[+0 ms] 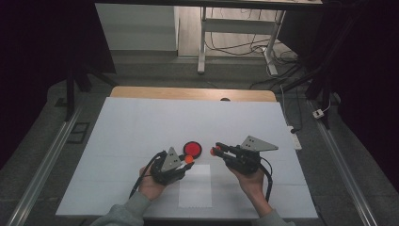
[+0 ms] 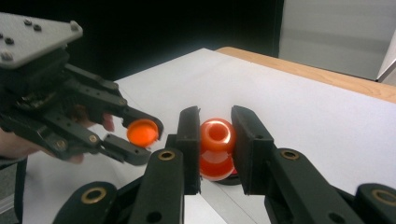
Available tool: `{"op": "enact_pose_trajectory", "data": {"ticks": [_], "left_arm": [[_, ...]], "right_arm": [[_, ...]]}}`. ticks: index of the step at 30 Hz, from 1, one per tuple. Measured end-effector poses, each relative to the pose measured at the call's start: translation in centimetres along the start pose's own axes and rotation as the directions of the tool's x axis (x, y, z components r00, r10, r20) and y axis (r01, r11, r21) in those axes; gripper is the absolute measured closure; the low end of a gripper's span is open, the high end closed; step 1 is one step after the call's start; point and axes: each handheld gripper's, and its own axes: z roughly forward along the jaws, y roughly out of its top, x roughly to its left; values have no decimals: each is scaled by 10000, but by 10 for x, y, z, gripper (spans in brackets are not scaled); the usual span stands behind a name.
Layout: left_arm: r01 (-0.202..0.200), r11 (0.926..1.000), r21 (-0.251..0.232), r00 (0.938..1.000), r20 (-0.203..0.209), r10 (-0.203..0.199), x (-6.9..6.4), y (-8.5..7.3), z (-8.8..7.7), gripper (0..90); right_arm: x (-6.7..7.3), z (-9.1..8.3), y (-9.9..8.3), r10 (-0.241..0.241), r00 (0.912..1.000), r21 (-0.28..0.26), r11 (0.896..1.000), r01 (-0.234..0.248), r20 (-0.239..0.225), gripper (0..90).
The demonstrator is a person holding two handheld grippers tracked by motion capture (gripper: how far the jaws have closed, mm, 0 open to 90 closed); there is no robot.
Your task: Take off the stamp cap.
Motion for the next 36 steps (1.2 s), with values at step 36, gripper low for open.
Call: {"op": "enact_pose_trajectory", "data": {"ticks": [36], "left_arm": [[1541,9880,140,9873,-415,-1534,45,-64,-79,656]], "right_arm": [[1,8,-6,-134,9998,378,9992,139,-133,727]]}}
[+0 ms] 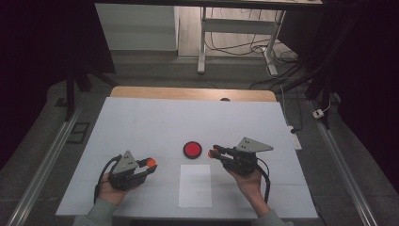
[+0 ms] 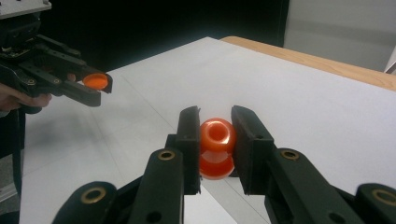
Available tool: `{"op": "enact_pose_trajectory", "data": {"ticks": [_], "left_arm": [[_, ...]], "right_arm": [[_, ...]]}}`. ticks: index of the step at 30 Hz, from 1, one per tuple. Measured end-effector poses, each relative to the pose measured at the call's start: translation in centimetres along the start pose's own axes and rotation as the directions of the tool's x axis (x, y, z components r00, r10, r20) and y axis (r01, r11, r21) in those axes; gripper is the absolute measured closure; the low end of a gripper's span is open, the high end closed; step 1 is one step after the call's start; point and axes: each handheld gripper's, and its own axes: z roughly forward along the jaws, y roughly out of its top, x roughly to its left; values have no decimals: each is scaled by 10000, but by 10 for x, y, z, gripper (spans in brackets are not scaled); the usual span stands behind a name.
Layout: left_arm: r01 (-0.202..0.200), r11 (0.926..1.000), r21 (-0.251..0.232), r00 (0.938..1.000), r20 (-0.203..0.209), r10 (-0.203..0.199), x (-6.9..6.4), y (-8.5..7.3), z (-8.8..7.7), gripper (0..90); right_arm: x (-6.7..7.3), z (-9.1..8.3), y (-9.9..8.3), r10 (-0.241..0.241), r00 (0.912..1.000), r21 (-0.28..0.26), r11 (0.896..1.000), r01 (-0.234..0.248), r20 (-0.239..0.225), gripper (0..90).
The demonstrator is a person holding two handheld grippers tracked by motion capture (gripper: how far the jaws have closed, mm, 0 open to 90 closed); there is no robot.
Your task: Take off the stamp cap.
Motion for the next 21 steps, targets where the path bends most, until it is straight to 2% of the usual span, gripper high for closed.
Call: {"op": "enact_pose_trajectory", "data": {"ticks": [7,21], "left_arm": [[290,9996,-22,9994,-197,-290,7,-13,-12,656],[475,9989,-27,9986,-244,-476,8,-23,-20,655]], "right_arm": [[0,1,0,-3,10000,29,10000,3,-53,726],[1,2,1,-139,9999,101,9999,140,-100,726]]}}
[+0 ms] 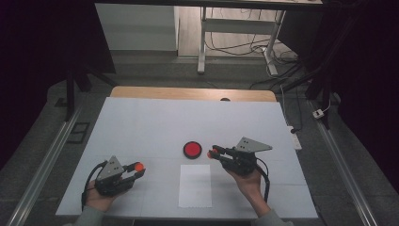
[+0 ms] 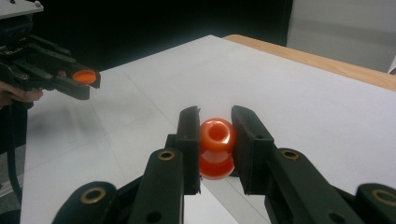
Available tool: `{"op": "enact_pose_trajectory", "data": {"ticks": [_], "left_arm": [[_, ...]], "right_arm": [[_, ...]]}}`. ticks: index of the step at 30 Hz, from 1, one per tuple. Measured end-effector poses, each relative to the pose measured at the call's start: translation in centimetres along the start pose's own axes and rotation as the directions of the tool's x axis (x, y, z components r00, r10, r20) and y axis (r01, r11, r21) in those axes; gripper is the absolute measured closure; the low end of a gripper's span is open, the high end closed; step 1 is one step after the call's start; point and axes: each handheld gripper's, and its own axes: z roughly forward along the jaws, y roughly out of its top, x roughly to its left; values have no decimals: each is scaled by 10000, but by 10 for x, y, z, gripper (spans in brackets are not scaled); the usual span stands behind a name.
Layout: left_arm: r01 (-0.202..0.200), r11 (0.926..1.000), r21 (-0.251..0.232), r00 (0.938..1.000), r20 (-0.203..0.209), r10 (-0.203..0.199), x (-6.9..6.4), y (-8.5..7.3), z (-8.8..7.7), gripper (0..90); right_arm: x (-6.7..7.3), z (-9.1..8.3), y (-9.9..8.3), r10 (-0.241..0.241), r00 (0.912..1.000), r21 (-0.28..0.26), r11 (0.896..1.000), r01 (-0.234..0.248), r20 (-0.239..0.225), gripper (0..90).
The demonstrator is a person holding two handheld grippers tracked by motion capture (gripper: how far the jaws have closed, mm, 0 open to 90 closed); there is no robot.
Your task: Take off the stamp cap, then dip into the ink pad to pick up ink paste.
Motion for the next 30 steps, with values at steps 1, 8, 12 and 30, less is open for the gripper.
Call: {"op": "enact_pose_trajectory", "data": {"ticks": [1,8,12,30], "left_arm": [[-39,10000,27,10000,42,39,-1,1,1,655],[-82,9999,95,9999,109,81,-3,1,4,655],[-84,9999,133,9999,88,83,-3,1,5,655],[-77,9997,220,9999,109,74,-2,0,6,655]], "right_arm": [[0,1,0,-1,10000,17,10000,1,-3,726],[0,1,0,-29,10000,34,10000,28,32,726],[0,1,1,-66,10000,26,10000,66,18,726],[-2,6,4,-80,10000,112,9999,79,54,726]]}}
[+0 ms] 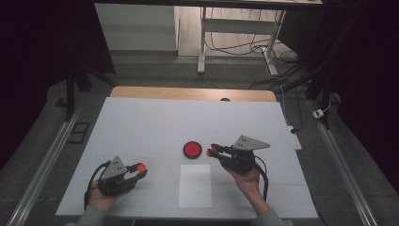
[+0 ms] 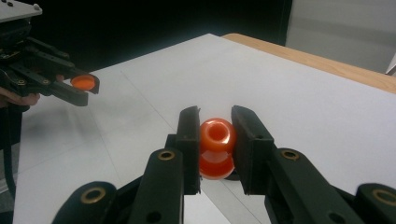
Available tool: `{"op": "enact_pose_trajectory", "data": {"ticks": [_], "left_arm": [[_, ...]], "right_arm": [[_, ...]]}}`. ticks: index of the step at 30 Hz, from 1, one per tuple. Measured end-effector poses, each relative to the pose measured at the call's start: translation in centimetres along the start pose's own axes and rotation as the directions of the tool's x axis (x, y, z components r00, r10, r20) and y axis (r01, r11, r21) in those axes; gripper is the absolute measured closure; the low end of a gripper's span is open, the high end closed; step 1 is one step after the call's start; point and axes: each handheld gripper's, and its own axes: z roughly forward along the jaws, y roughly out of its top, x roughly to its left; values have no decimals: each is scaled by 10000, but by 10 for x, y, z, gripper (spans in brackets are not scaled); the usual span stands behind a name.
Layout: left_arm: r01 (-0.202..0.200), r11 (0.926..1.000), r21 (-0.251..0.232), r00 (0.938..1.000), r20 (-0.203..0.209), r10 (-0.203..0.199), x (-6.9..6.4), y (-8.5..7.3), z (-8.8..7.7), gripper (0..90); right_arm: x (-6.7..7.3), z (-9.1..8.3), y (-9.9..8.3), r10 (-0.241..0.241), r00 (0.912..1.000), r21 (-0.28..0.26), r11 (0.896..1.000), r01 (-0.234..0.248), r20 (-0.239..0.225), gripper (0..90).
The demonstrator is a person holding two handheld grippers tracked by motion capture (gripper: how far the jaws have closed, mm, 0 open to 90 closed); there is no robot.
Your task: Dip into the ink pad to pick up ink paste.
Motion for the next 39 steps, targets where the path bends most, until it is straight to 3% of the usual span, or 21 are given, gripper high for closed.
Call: {"op": "enact_pose_trajectory", "data": {"ticks": [14,39], "left_arm": [[70,10000,-3,10000,7,-70,1,0,0,655],[42,10000,67,10000,90,-43,1,0,3,655]], "right_arm": [[-6,15,-2,96,9999,313,9995,-97,49,726],[-20,68,-5,477,9987,1074,9930,-496,199,726]]}}
